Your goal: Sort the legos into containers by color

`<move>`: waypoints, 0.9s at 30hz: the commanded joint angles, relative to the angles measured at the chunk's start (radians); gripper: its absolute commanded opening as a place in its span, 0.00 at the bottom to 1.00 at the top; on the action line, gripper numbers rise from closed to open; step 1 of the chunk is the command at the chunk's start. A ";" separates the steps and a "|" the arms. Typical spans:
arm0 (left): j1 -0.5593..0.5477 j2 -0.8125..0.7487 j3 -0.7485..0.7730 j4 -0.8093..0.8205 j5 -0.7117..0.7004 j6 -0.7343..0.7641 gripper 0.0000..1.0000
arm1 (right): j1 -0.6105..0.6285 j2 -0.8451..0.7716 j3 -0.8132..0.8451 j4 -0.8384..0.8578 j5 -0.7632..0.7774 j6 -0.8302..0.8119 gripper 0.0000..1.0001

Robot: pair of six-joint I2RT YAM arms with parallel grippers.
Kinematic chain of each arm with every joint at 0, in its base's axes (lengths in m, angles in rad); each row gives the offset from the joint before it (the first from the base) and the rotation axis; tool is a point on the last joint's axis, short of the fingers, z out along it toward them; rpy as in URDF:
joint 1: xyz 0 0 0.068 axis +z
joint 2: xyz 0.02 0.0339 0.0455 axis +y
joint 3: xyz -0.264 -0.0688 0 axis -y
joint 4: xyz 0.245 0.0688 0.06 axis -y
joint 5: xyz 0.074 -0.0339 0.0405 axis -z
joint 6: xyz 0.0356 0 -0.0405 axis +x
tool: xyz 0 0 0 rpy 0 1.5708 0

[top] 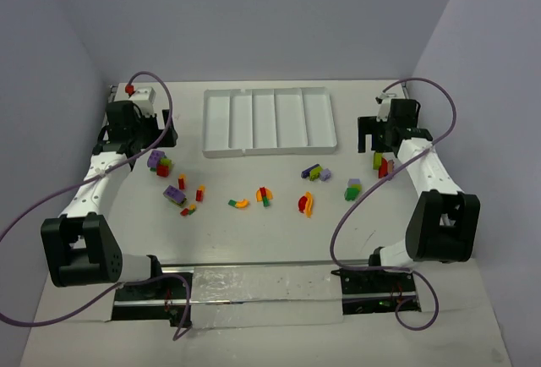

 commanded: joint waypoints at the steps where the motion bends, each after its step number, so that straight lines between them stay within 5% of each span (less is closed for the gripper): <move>1: 0.001 -0.009 0.009 0.051 -0.036 -0.006 0.99 | -0.010 0.030 0.070 -0.026 0.041 0.002 1.00; 27: -0.026 0.029 0.025 0.070 -0.216 -0.026 0.99 | -0.051 0.495 0.353 -0.172 0.112 0.087 0.66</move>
